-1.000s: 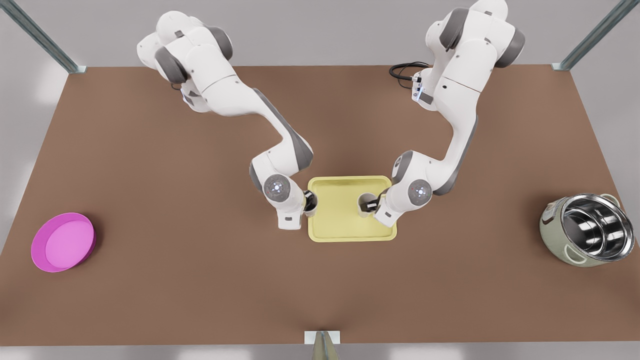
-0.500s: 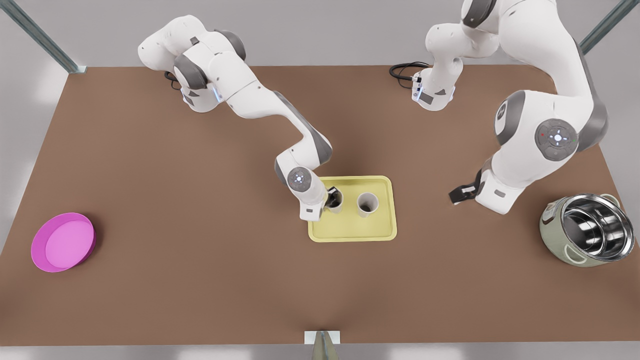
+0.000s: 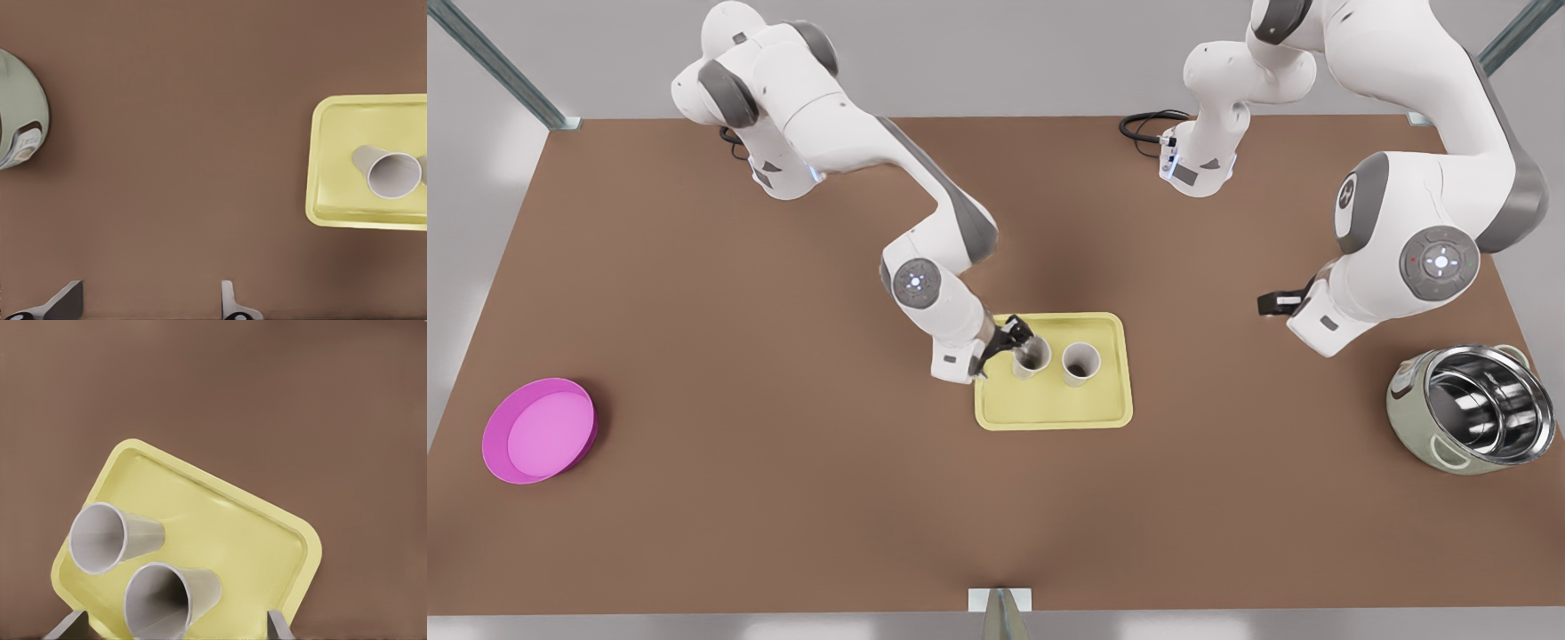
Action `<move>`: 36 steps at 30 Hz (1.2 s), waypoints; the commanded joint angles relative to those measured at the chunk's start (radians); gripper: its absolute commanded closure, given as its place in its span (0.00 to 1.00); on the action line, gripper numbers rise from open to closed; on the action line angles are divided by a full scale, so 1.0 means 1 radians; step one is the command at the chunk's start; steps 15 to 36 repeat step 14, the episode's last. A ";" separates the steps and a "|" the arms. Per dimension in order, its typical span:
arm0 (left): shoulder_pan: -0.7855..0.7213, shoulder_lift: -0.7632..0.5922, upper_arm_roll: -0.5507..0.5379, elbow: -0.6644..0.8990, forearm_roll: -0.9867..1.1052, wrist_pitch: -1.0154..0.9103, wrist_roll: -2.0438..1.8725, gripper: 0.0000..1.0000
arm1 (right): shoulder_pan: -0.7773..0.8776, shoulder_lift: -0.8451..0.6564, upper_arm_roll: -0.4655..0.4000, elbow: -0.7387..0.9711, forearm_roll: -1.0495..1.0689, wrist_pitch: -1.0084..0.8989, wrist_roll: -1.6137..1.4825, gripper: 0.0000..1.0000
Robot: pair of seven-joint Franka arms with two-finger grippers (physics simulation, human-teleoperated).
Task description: Use both arms to respectively pick up the white IKEA cups from the middle-left and middle-right positions, then place the white IKEA cups onto the middle-middle tray, ensuring that the cups remain upright and do not tip over
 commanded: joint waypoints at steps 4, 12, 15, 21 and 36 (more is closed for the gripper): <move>0.000 -0.001 0.000 0.000 -0.001 -0.023 0.231 0.00 | -0.298 -0.033 -0.095 0.003 -0.531 -0.656 -0.091 0.00; 0.000 -0.001 0.000 0.000 -0.002 -0.023 0.231 0.00 | -0.488 -0.544 -0.069 -0.170 -0.490 -0.646 -0.111 0.00; -0.002 -0.001 0.000 0.000 -0.002 -0.023 0.230 0.00 | -0.494 -0.568 -0.068 -0.169 -0.490 -0.676 -0.111 0.00; -0.002 -0.001 0.000 0.000 -0.002 -0.023 0.230 0.00 | -0.494 -0.568 -0.068 -0.169 -0.490 -0.676 -0.111 0.00; -0.002 -0.001 0.000 0.000 -0.002 -0.023 0.230 0.00 | -0.494 -0.568 -0.068 -0.169 -0.490 -0.676 -0.111 0.00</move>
